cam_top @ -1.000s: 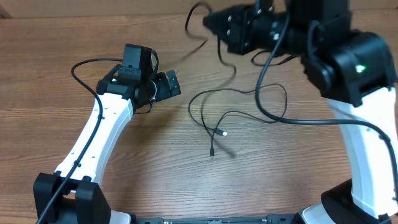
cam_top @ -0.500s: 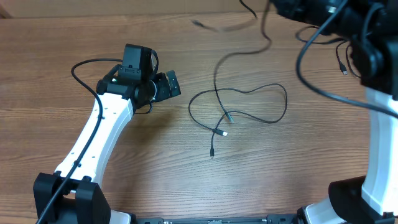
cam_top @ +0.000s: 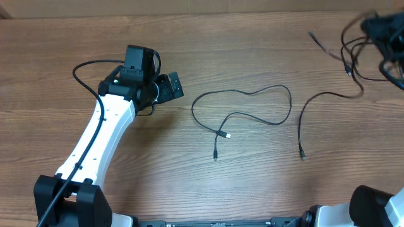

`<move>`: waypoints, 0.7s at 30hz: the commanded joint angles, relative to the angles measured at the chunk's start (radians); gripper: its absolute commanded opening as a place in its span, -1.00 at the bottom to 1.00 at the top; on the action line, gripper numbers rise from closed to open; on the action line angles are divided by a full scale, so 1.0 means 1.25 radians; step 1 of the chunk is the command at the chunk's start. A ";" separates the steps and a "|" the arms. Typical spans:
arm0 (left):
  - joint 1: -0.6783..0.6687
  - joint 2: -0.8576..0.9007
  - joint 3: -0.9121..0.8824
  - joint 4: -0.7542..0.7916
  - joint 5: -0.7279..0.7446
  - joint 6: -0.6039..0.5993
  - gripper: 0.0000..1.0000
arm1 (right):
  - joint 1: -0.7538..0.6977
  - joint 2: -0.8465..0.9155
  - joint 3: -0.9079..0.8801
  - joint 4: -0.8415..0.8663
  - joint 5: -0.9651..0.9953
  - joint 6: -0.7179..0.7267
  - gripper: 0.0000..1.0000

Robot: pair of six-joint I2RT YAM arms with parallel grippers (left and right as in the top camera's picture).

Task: Untangle cables
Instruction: 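Carry the cable to the far right with the right gripper, left gripper hovering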

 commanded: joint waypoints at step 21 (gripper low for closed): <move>-0.042 -0.017 0.005 0.035 0.352 0.289 0.99 | -0.013 0.080 -0.101 -0.009 0.150 -0.304 -0.92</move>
